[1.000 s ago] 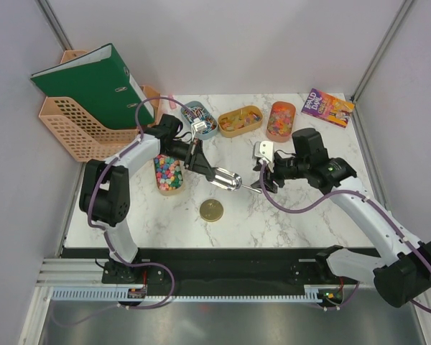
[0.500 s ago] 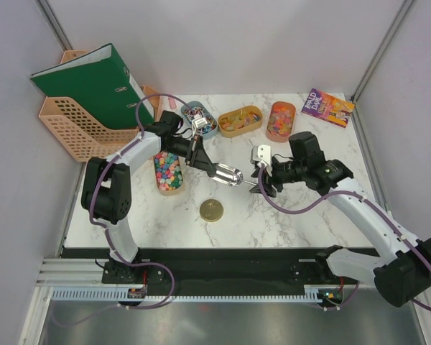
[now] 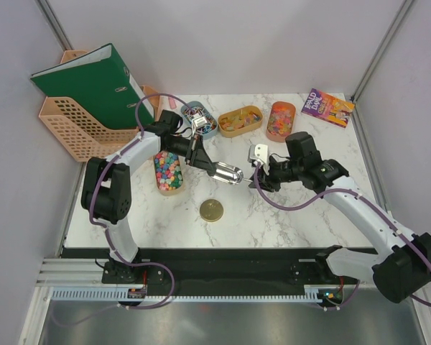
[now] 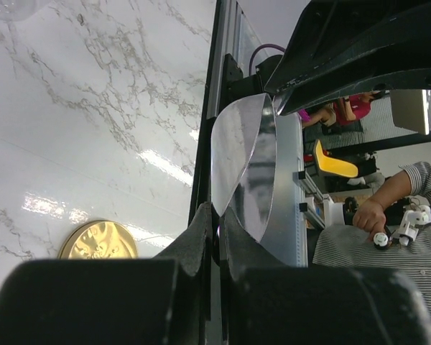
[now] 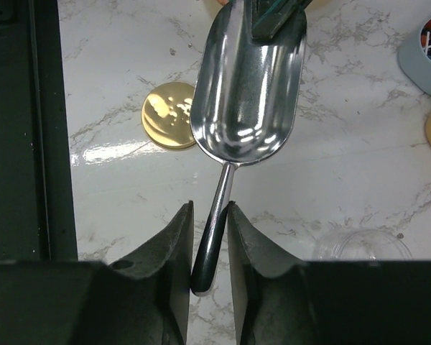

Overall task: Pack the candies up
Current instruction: Pick up the spatula from the center of the board, then move the packing bottle to the center of the board.

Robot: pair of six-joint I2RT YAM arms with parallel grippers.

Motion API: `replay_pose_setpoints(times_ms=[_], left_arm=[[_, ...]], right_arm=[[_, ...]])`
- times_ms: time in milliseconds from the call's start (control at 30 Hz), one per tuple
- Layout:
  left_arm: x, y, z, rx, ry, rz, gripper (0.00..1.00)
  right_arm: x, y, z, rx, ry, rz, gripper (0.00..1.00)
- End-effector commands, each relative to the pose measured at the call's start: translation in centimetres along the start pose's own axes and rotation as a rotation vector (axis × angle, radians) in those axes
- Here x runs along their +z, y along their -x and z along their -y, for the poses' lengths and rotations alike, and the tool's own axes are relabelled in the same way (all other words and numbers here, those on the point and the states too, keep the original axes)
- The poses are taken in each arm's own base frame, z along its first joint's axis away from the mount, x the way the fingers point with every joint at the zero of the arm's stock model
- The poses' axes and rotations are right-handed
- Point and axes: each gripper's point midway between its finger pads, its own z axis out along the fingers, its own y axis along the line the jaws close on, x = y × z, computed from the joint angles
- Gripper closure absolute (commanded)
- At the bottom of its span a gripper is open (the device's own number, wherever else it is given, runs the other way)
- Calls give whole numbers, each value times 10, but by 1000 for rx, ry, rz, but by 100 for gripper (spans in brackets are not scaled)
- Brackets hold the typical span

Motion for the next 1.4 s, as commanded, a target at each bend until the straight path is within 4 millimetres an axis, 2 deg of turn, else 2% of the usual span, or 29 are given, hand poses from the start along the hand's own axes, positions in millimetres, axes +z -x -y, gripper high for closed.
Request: replay_pose_setpoints(times_ms=[0, 100, 167, 200, 233, 300, 333, 367, 433, 567, 600, 633, 667, 700, 767, 800, 833, 867, 900, 933, 967, 1000, 1067, 1133, 1167, 1267, 1367], left_arm=[[-1, 11, 9, 23, -32, 14, 98], [0, 12, 9, 21, -30, 13, 98], [0, 12, 6, 9, -5, 13, 97], [0, 13, 4, 9, 12, 13, 84], [-2, 15, -3, 21, 63, 14, 77], [-6, 22, -6, 71, 131, 21, 68], [-11, 27, -14, 99, 208, 25, 64], [-18, 32, -15, 143, 259, 32, 63], [-30, 43, -31, 200, 403, 38, 61], [-43, 69, -58, 271, 561, 80, 60], [-39, 70, -70, 242, 559, 76, 50], [-37, 81, -68, 256, 543, 90, 46], [-27, 86, -70, 262, 534, 86, 46], [-19, 91, -74, 269, 534, 77, 50], [10, 105, -83, 315, 546, 44, 54], [15, 124, -81, 362, 582, 58, 57], [31, 121, -95, 358, 575, 24, 58], [52, 122, -92, 386, 559, -3, 59], [61, 138, -82, 438, 561, 1, 59], [74, 133, -106, 430, 594, -37, 60], [91, 132, -104, 476, 583, -66, 64], [98, 145, -101, 509, 591, -53, 65], [119, 138, -110, 510, 575, -76, 65], [130, 137, -109, 533, 569, -82, 65], [141, 130, -110, 536, 562, -100, 64], [156, 122, -114, 542, 571, -120, 63], [164, 122, -121, 559, 603, -117, 62]], right_arm=[[4, 9, 7, -29, -15, 21, 71], [5, 7, 8, -18, -23, 11, 81], [5, 7, 12, -10, -46, 4, 95], [5, 8, 13, 21, -61, 4, 100], [3, 6, 22, 28, -112, -8, 100], [-3, 3, 34, 81, -174, -16, 100], [-7, 2, 40, 131, -201, -9, 100], [-12, -2, 48, 157, -239, -18, 100], [-28, -10, 69, 212, -323, -21, 100], [-67, -32, 111, 258, -495, -57, 100], [-86, -39, 127, 277, -564, -66, 100], [-94, -46, 135, 289, -590, -77, 100], [-106, -47, 144, 283, -626, -81, 100], [-124, -57, 155, 308, -683, -90, 100], [-141, -65, 166, 327, -732, -107, 100], [-154, -75, 171, 347, -770, -126, 100], [-159, -79, 173, 352, -786, -136, 100], [-164, -82, 173, 356, -797, -142, 100], [-172, -88, 174, 365, -812, -154, 100], [-176, -92, 172, 375, -821, -161, 100], [-181, -97, 170, 383, -834, -170, 100], [-184, -100, 167, 392, -836, -174, 100], [-187, -104, 161, 405, -833, -180, 100], [-192, -107, 154, 408, -839, -188, 100], [-193, -110, 150, 415, -838, -191, 100], [-197, -114, 143, 418, -845, -204, 100], [-199, -116, 140, 432, -845, -199, 100]])
